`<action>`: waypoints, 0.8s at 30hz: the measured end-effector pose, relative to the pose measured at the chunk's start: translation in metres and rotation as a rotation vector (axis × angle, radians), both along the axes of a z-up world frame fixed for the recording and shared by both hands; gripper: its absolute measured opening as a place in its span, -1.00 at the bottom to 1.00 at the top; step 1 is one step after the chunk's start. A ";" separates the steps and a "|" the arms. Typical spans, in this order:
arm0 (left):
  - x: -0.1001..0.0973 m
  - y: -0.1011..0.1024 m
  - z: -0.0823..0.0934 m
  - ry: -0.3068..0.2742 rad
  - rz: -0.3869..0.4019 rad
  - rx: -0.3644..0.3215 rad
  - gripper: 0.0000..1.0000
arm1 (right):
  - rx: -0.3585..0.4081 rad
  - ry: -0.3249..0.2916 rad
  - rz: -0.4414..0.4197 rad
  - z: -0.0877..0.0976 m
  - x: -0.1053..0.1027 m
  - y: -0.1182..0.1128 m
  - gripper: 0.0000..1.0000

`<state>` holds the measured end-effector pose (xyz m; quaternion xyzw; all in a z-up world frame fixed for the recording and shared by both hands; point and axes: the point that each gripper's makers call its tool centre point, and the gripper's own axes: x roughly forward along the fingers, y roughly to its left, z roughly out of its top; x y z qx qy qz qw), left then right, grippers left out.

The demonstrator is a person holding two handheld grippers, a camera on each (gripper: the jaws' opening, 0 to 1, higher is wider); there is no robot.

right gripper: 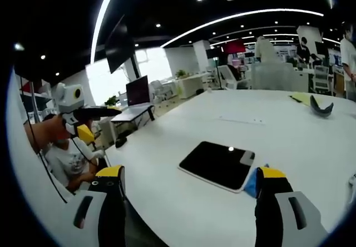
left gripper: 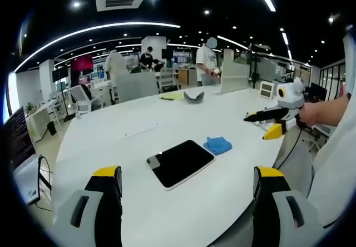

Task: Wipe the mirror surface with the cleaning cloth until all visible marks leave the cleaned area.

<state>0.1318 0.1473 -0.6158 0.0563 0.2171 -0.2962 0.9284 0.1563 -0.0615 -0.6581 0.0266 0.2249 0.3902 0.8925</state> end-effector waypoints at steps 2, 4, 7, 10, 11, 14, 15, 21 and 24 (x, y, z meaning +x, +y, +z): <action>0.000 0.000 0.000 0.002 0.002 -0.001 0.98 | -0.004 -0.002 0.006 0.000 0.001 0.001 0.94; -0.001 -0.001 0.000 0.001 0.002 -0.002 0.98 | -0.005 -0.002 0.007 -0.001 0.002 0.000 0.94; -0.002 -0.001 0.001 0.002 0.004 -0.003 0.98 | -0.010 -0.005 0.008 -0.001 0.004 0.000 0.94; -0.003 0.000 0.001 0.002 0.011 -0.006 0.98 | -0.010 -0.005 0.010 -0.001 0.006 -0.001 0.94; -0.003 0.000 0.001 0.002 0.012 -0.006 0.98 | -0.015 -0.006 0.010 -0.002 0.007 -0.002 0.94; -0.003 0.000 0.001 0.002 0.016 -0.007 0.98 | -0.039 -0.021 0.029 -0.003 0.009 -0.004 0.82; -0.003 0.000 0.001 0.001 0.016 -0.005 0.98 | -0.044 -0.026 0.033 -0.003 0.010 -0.004 0.82; -0.004 0.000 0.001 0.002 0.025 -0.005 0.98 | -0.031 -0.030 0.031 -0.003 0.016 -0.004 0.83; -0.004 -0.001 0.001 0.004 0.028 -0.003 0.98 | -0.028 -0.031 0.031 -0.004 0.020 -0.006 0.82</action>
